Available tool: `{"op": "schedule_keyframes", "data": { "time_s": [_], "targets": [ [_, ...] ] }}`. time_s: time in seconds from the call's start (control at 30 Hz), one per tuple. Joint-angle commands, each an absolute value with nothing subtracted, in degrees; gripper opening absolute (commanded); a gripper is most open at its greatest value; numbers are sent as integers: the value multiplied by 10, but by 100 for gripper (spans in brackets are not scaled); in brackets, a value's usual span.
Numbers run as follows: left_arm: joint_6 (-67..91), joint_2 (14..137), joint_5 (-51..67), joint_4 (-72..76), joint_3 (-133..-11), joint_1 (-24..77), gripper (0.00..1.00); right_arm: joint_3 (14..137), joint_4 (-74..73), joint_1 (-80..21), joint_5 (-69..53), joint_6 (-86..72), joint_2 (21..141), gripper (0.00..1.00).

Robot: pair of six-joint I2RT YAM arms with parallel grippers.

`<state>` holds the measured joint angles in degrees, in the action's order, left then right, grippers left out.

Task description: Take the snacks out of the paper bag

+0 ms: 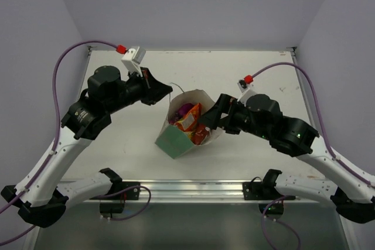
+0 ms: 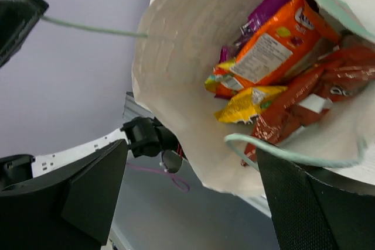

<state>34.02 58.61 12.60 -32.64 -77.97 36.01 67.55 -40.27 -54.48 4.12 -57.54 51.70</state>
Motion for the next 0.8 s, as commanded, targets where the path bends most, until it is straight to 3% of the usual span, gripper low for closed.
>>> {"op": "schedule_keyframes", "data": {
  "time_s": [0.0,0.1,0.2,0.23,0.27,0.4,0.43,0.5,0.77],
  "targets": [
    [363,565,130,-264,-781,359,0,736,-396,-546,94,-540,555,93],
    [366,559,127,-264,-771,359,0,765,-405,-540,107,-530,584,93],
    [368,559,127,-261,-766,359,0,801,-443,-534,139,-526,621,84],
    [369,559,128,-258,-765,359,0,809,-457,-535,144,-520,629,77],
    [370,559,128,-258,-764,359,0,828,-462,-534,149,-512,638,64],
    [373,555,124,-258,-751,359,0,909,-495,-529,179,-462,692,34],
    [374,554,121,-256,-747,359,0,944,-503,-526,185,-441,715,15],
    [379,553,118,-250,-737,359,0,979,-511,-506,171,-424,741,0],
    [406,558,137,-193,-729,359,0,1145,-543,-429,43,-345,872,0]
  ]
}}
